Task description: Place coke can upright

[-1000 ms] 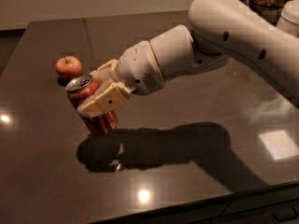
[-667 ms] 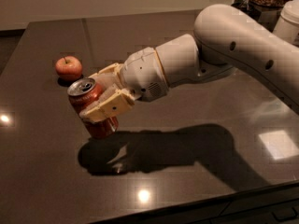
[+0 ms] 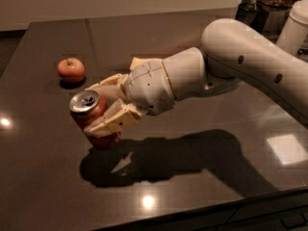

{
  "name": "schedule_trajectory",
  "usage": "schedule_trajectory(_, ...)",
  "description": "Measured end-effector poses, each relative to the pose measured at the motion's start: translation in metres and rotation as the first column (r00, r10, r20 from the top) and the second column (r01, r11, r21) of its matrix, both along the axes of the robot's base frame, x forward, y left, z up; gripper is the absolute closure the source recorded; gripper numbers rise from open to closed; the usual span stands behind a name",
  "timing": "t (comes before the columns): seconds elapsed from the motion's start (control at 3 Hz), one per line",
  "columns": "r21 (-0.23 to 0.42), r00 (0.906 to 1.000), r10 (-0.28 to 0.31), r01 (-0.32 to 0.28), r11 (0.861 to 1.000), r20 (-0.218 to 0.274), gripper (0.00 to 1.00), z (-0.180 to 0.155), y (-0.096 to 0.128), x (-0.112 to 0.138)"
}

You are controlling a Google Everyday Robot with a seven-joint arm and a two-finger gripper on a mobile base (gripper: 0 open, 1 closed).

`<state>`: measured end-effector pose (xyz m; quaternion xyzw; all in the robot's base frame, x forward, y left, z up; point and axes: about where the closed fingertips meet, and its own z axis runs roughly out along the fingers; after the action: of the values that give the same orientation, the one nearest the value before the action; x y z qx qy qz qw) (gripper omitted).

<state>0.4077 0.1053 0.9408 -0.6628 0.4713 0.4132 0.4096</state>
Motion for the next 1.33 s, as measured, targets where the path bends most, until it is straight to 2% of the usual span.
schedule_trajectory(0.67, 0.046, 0.9948, 0.098, -0.097, 0.994, -0.025, 1.0, -0.016, 0.005, -0.016)
schedule_trajectory(1.33, 0.054, 0.991, 0.134, -0.134, 0.99, 0.008, 1.0, -0.031, 0.008, -0.021)
